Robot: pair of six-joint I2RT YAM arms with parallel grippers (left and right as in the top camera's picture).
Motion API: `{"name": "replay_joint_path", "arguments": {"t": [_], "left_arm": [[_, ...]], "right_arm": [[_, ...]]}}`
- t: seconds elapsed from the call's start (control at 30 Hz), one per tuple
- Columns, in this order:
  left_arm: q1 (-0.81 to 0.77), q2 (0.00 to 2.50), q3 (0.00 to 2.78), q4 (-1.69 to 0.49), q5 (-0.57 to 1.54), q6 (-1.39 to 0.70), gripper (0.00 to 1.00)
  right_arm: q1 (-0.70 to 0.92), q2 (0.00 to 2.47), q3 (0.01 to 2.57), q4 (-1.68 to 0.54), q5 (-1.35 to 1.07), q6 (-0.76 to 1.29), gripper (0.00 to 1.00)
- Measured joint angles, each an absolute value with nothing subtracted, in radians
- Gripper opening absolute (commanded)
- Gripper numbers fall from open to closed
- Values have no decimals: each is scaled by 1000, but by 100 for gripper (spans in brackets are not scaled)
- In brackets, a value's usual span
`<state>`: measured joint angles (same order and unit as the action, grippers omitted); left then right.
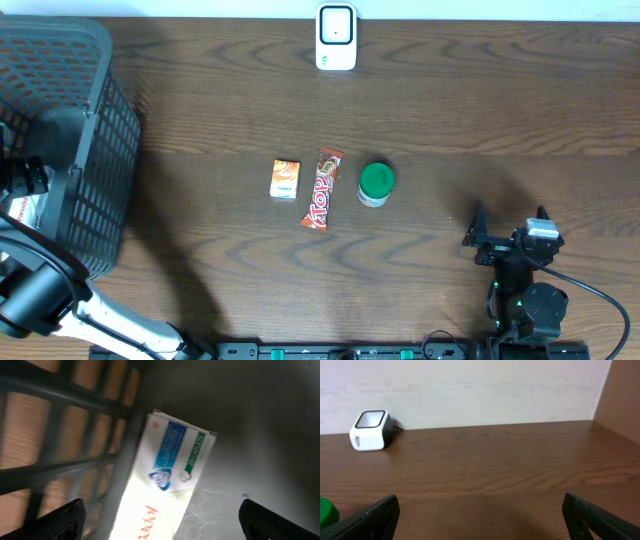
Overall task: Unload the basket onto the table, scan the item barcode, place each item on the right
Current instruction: 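Reach left gripper into basket and grasp white-blue caplets box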
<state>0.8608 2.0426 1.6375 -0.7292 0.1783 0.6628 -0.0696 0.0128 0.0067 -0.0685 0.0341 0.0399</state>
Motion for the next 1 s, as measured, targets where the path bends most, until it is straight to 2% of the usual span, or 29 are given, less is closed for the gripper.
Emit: {"name": "replay_joint_path", "arguments": {"t": [0.23,0.57,0.63,0.73,0.77,0.8,0.83,0.9,0.93,0.97,1.0], "left_arm": [[860,2153,1636,-732,192,662,98],[861,2157,1638,-717,212,663,98],[861,2157,1638,-717,216,661,94],[861,2158,1638,-712,233,662,82],[861,2158,1638,-710,236,665,75],[861,2158,1638,-710,238,663,61],[861,2158,1638,-709,239,663,53],[861,2158,1638,-709,240,671,51],[861,2158,1638,-709,241,674,52],[861,2158,1638,-709,242,675,63],[861,2158,1638,-709,242,680,92]], "right_arm": [[-70,13,7,-68,34,40,99],[-70,12,7,-68,34,40,99],[-70,12,7,-68,34,40,99],[-70,12,7,-68,34,40,99],[-70,12,7,-68,34,40,99],[-70,12,7,-68,34,40,99],[-70,12,7,-68,34,40,99],[-70,12,7,-68,34,40,99],[-70,12,7,-68,34,40,99],[-70,12,7,-68,34,40,99],[-70,12,7,-68,34,40,99]]}}
